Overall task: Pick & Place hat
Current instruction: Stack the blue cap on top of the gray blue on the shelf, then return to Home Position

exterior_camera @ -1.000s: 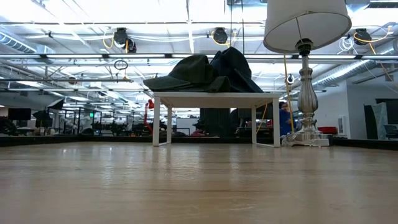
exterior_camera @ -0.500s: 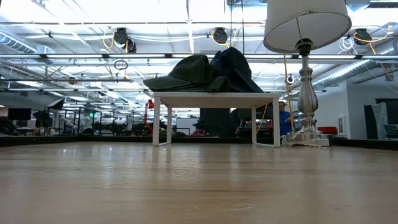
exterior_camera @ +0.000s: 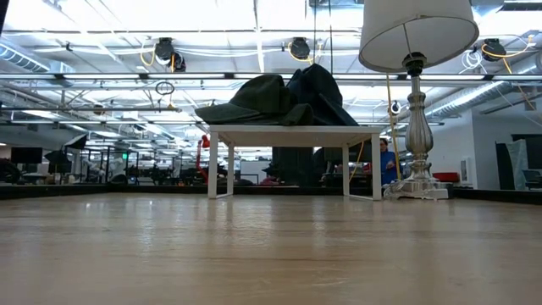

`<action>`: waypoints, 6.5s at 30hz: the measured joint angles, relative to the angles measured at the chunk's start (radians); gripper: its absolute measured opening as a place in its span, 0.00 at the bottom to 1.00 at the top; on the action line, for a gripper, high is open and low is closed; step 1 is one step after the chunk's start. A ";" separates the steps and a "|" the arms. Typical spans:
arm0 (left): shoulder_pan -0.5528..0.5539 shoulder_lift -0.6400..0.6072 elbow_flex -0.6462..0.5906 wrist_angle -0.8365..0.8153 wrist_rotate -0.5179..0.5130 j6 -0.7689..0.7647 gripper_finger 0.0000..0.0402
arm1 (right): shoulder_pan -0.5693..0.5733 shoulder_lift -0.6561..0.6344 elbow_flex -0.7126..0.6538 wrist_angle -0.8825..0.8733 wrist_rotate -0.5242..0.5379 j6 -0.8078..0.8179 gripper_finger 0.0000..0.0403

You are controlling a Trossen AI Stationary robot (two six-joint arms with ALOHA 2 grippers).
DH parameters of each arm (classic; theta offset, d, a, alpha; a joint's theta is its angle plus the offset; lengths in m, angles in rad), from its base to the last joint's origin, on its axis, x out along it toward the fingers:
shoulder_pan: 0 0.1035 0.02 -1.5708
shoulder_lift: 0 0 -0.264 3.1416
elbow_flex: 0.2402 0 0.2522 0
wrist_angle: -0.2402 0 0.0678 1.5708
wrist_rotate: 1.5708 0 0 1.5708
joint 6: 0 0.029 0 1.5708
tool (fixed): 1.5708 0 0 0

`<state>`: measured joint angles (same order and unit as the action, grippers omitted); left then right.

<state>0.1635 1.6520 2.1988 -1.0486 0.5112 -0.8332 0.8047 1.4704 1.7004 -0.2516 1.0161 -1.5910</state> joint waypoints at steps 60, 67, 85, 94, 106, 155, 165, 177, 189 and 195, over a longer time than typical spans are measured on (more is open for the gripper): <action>0.357 -0.048 0.000 0.481 0.051 0.384 0.10 | 0.085 -0.003 -0.001 -0.291 0.240 1.961 0.35; 0.364 0.016 0.000 0.679 -0.057 0.355 0.10 | 0.085 -0.003 -0.001 -0.291 0.240 1.953 0.35; 0.344 0.280 0.000 0.952 -0.125 0.313 0.10 | 0.085 -0.003 -0.001 -0.310 0.240 1.831 0.34; 0.366 0.389 0.000 1.016 -0.039 0.215 0.10 | 0.085 -0.003 -0.001 -0.354 0.239 1.832 0.33; 0.408 0.459 -0.016 0.848 -0.042 0.199 0.10 | 0.085 -0.003 -0.001 -0.365 0.237 1.833 0.32; 0.379 0.406 -0.160 0.402 -0.210 0.341 0.28 | 0.045 -0.006 -0.076 -0.365 0.240 1.837 0.32; 0.403 0.355 -0.160 0.346 -0.241 0.245 0.37 | 0.045 -0.008 -0.076 -0.359 0.240 1.839 0.32; 0.404 0.250 -0.160 0.285 -0.243 0.352 0.37 | 0.040 -0.008 -0.076 -0.359 0.241 1.836 0.32; 0.346 0.060 -0.161 -0.142 -0.198 0.798 0.37 | 0.015 -0.008 -0.076 -0.374 0.240 1.840 0.32; 0.258 -0.126 -0.293 -0.039 -0.197 0.877 0.37 | 0.002 -0.010 -0.106 -0.394 0.238 1.890 0.32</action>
<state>0.4213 1.5262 1.9054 -1.0872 0.3139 0.0440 0.8063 1.4609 1.5942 -0.6460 1.2537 0.2987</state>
